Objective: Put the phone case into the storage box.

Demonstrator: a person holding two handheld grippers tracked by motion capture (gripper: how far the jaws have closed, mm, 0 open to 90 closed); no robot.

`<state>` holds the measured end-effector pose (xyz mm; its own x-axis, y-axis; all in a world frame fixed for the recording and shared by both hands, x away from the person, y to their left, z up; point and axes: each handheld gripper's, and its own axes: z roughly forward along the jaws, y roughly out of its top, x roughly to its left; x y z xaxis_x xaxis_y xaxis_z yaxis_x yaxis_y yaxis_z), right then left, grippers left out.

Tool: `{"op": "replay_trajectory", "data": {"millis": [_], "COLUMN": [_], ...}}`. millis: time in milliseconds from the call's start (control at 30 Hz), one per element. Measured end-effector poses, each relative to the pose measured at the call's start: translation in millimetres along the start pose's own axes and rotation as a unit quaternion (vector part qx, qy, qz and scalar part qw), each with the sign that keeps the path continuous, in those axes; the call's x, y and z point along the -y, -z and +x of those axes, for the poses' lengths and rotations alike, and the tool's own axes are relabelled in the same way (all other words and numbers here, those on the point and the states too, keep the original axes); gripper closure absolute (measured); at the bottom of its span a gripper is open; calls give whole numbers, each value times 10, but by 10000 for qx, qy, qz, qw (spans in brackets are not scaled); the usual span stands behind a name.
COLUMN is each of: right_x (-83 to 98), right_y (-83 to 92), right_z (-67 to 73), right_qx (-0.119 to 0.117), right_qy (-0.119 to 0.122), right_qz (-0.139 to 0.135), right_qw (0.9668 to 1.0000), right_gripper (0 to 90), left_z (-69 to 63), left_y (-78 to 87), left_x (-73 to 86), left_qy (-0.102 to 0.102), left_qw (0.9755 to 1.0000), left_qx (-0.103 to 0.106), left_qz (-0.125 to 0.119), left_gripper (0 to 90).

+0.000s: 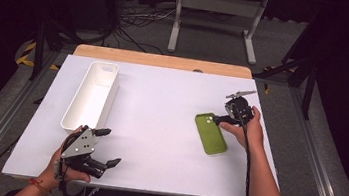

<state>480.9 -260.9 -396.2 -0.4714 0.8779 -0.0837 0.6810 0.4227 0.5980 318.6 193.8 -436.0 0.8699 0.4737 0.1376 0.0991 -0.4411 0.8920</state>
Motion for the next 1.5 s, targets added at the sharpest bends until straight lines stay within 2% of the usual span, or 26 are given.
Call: {"op": "replay_trajectory", "data": {"millis": [167, 233, 533, 767, 800, 1000, 1067, 1133, 1200, 1267, 1400, 1500], "right_x": [-56, -82, -149, -160, -159, -164, -163, -161, -164, -168, -163, -158], "right_y": [-71, -104, -216, -260, -282, -332, -345, -373, -401, -419, -444, -460], "right_z": [-11, -21, -58, -98, -104, -77, -72, -69, -54, -46, -63, -80], "right_qx": [-50, -49, -34, -149, -260, -403, -429, -507, -556, -559, -683, -674], "right_qy": [-64, -59, -88, -178, -177, -147, -122, -140, -145, -95, -234, -271], "right_qz": [172, 300, 714, 751, 790, 933, 941, 962, 1012, 1036, 994, 963], "right_qw": [9998, 9995, 9974, 9969, 9964, 9947, 9946, 9940, 9932, 9930, 9924, 9927], "right_gripper": [156, 201, 267, 368, 401, 548, 564, 628, 677, 698, 725, 761], "left_z": [2, 5, 11, 1, 6, 2, 5, 9, 16, 28, 26, 35], "left_y": [-1, 2, 13, 8, 11, 17, 18, 20, 26, 25, 17, 17], "left_x": [1, 2, -1, 1, 0, 7, 13, 13, 15, 19, 27, 28], "left_qy": [-7, -2, 22, 11, 7, -8, -17, -45, 9, 2, 23, 28], "left_qw": [10000, 10000, 10000, 10000, 10000, 10000, 10000, 10000, 10000, 10000, 9999, 9999], "left_qx": [10, 0, 51, 38, 55, 45, 42, 40, 53, 63, 100, 76], "left_qz": [13, 3, -3, -3, 14, 8, 27, 43, 12, 47, 84, 64], "left_gripper": [72, 72, 72, 74, 74, 75, 76, 76, 76, 76, 76, 76]}}
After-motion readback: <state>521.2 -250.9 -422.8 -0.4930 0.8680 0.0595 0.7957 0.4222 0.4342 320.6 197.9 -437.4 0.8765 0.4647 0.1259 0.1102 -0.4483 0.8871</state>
